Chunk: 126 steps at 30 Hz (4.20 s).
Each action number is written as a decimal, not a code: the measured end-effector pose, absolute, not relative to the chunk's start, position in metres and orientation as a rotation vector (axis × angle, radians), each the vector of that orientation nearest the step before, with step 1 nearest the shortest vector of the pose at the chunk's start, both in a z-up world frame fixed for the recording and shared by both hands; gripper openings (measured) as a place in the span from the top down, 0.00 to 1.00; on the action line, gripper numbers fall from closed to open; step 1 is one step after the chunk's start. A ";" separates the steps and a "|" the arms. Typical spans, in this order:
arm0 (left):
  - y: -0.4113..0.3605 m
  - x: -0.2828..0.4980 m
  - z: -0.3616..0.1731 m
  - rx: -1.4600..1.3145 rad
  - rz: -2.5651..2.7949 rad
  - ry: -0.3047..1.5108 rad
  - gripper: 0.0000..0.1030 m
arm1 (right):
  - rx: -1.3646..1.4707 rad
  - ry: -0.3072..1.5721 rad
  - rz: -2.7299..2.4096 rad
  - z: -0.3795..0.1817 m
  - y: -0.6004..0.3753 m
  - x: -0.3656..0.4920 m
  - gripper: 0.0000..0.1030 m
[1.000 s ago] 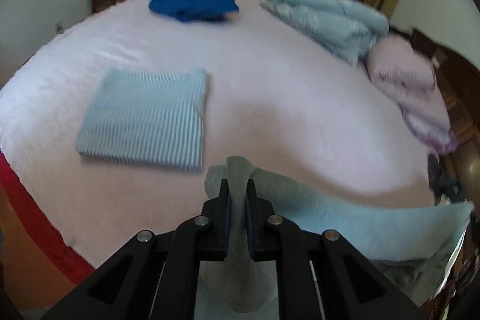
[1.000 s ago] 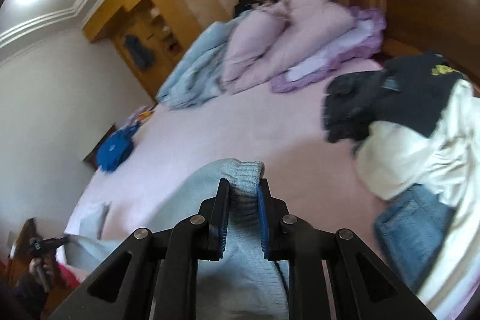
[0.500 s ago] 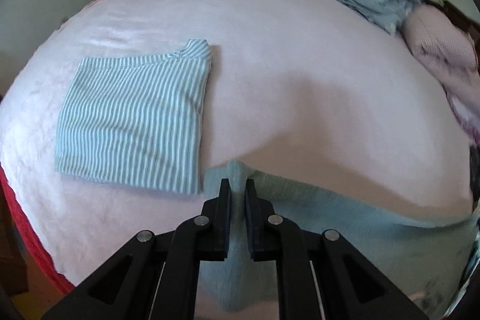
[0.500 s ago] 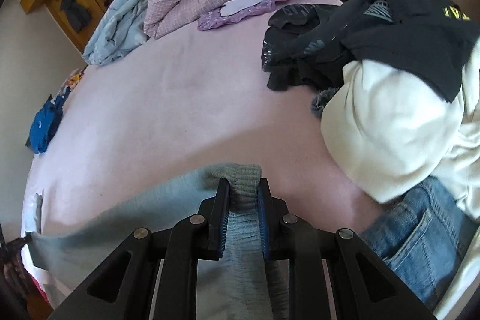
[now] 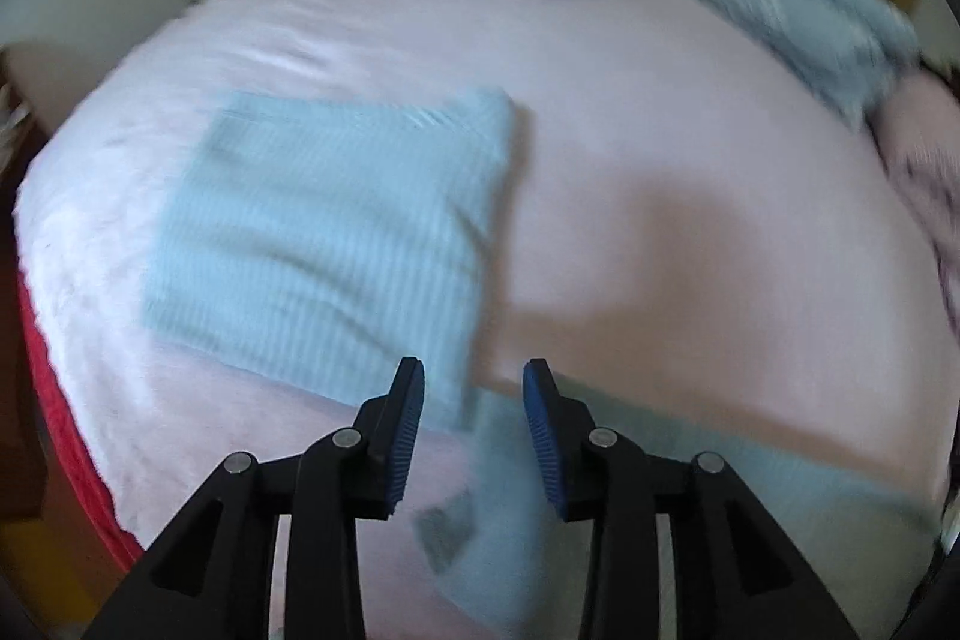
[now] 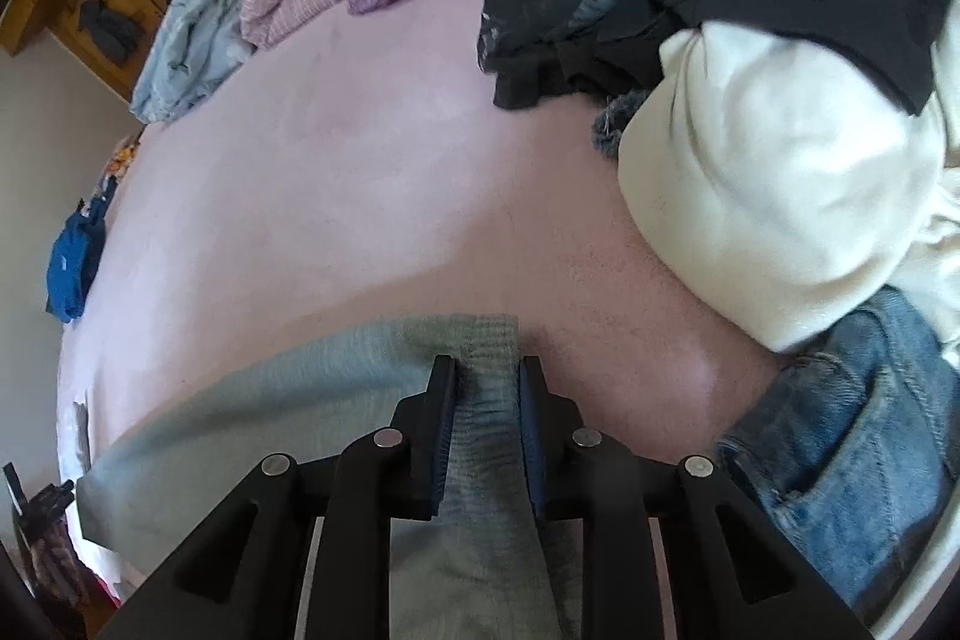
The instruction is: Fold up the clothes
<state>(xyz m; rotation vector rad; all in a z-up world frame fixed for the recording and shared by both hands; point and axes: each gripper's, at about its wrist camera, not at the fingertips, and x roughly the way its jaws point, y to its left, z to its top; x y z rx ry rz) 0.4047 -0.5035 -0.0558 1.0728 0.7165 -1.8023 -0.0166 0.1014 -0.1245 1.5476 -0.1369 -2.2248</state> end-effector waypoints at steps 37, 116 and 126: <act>-0.511 0.501 -0.124 0.736 -1.784 1.620 0.70 | 1.411 -0.042 -2.051 -0.070 0.115 0.153 0.76; -0.185 0.372 -0.100 1.968 -2.729 0.158 0.72 | 1.787 0.060 -2.336 -0.069 0.335 0.208 0.50; -0.167 0.375 -0.085 1.852 -2.841 -0.209 0.72 | 1.573 0.100 -2.227 -0.064 0.256 0.172 0.50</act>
